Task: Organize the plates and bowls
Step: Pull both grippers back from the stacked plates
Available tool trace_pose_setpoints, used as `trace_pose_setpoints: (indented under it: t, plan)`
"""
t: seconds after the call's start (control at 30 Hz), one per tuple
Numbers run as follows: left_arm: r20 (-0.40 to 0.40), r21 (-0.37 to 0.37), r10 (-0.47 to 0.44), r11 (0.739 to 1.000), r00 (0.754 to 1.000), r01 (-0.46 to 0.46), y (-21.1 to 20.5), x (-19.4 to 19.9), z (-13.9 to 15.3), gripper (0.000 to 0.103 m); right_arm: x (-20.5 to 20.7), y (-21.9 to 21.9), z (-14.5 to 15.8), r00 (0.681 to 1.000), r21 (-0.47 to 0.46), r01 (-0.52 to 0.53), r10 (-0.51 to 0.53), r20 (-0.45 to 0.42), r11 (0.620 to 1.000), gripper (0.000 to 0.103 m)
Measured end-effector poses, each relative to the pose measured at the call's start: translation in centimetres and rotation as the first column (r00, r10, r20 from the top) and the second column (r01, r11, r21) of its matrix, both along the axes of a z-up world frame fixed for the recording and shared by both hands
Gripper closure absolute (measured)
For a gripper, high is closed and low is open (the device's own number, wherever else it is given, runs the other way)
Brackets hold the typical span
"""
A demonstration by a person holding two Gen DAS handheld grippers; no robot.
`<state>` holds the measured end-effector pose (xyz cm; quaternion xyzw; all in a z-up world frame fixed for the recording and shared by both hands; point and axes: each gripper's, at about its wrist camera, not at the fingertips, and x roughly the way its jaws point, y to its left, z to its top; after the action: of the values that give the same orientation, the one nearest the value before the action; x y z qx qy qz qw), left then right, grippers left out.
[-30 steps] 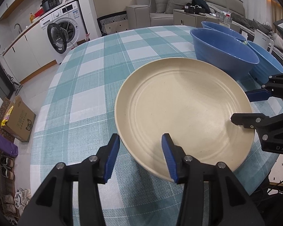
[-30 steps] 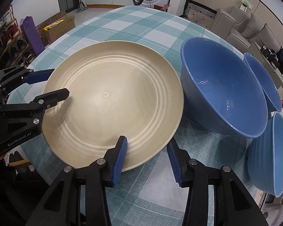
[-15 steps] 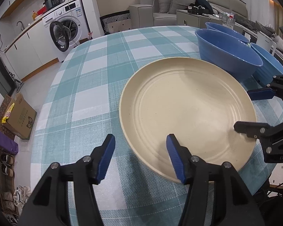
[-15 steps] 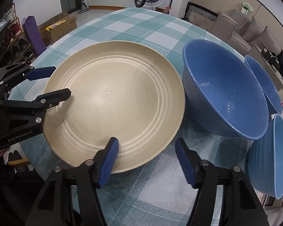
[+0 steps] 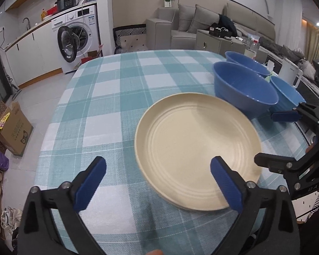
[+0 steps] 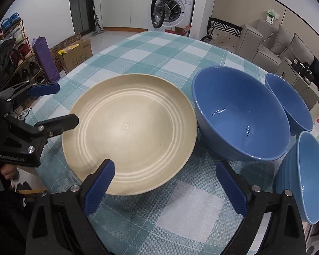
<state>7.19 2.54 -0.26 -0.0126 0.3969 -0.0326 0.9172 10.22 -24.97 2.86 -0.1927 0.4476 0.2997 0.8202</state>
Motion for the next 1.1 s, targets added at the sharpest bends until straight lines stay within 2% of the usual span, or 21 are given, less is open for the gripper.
trace_pose_setpoints:
  t: [0.4, 0.7, 1.1]
  plan:
    - [0.038, -0.059, 0.002, 0.998, 0.999, 0.001, -0.4, 0.4, 2.1, 0.000, -0.1, -2.3, 2.8, 1.000, 0.105, 0.021, -0.023, 0.016, 0.994, 0.001]
    - [0.071, -0.061, 0.005, 0.998, 0.997, -0.001, -1.2, 1.4, 4.5, 0.000, 0.5, -4.6, 5.1, 0.997, 0.166, 0.066, -0.071, 0.027, 0.984, 0.001]
    - [0.145, -0.020, -0.055, 0.998, 0.988, 0.058, -5.0, 3.3, 8.2, 0.000, 1.1, -9.8, 10.5, 0.980, 0.246, 0.117, -0.152, 0.126, 0.962, 0.001]
